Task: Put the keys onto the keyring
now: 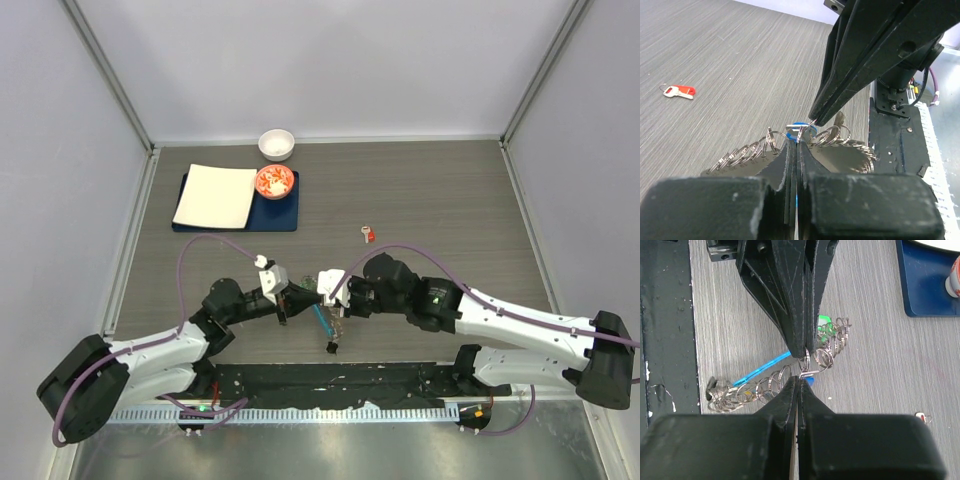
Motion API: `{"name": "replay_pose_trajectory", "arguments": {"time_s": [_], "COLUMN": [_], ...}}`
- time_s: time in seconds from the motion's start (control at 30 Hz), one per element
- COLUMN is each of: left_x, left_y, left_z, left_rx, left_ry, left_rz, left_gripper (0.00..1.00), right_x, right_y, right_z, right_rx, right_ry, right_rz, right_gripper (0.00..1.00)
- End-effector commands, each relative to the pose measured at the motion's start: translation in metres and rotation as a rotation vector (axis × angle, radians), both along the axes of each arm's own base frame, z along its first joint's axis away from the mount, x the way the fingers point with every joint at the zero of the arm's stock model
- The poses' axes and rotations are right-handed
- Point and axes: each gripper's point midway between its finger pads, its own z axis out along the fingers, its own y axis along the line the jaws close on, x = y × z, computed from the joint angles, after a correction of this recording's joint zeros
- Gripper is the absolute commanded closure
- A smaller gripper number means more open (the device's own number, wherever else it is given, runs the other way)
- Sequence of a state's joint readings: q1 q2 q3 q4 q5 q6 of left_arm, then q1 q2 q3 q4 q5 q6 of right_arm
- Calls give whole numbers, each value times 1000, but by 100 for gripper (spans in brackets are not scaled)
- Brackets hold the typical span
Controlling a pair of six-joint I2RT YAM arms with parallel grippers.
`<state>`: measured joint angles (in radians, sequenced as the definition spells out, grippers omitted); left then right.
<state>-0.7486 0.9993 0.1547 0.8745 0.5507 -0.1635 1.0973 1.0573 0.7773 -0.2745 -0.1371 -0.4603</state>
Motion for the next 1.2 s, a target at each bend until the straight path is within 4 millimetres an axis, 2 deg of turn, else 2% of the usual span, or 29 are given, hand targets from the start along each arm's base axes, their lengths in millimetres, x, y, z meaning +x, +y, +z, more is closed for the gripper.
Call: {"name": "replay_pose_trajectory", "arguments": {"time_s": [0.0,0.37,0.5,0.63,0.73,0.77,0.87,1.03,1.07,1.1,1.17], "left_x": [12,9,9,9,10,10,11,13,13,12,12], "left_y": [3,3,5,9,11,11,13,15,15,15,14], "left_z": [54,66,60,49,41,41,36,27,31,25,27], "left_rx": [-170,-260,-255,-230,-207,-204,-180,-109,-107,-79,-60], "left_ry": [-119,-120,-114,-103,-96,-99,-99,-116,-131,-119,-146], "left_rz": [67,62,70,86,100,101,112,123,120,116,103], "left_gripper": [100,100,100,99,89,81,66,55,53,52,50], "right_x": [-8,-7,-3,2,4,4,6,8,8,9,9], "right_y": [6,16,16,14,12,11,10,9,9,10,9], "right_z": [3,-6,-8,4,10,10,13,23,24,26,26], "right_rx": [45,75,71,84,81,71,59,46,42,40,29], "right_ry": [30,40,31,-2,-15,-19,-30,-51,-58,-61,-66], "right_rz": [25,34,18,-1,-6,-8,-9,-5,1,3,9], "right_gripper": [99,99,99,99,99,99,99,99,99,99,99]}}
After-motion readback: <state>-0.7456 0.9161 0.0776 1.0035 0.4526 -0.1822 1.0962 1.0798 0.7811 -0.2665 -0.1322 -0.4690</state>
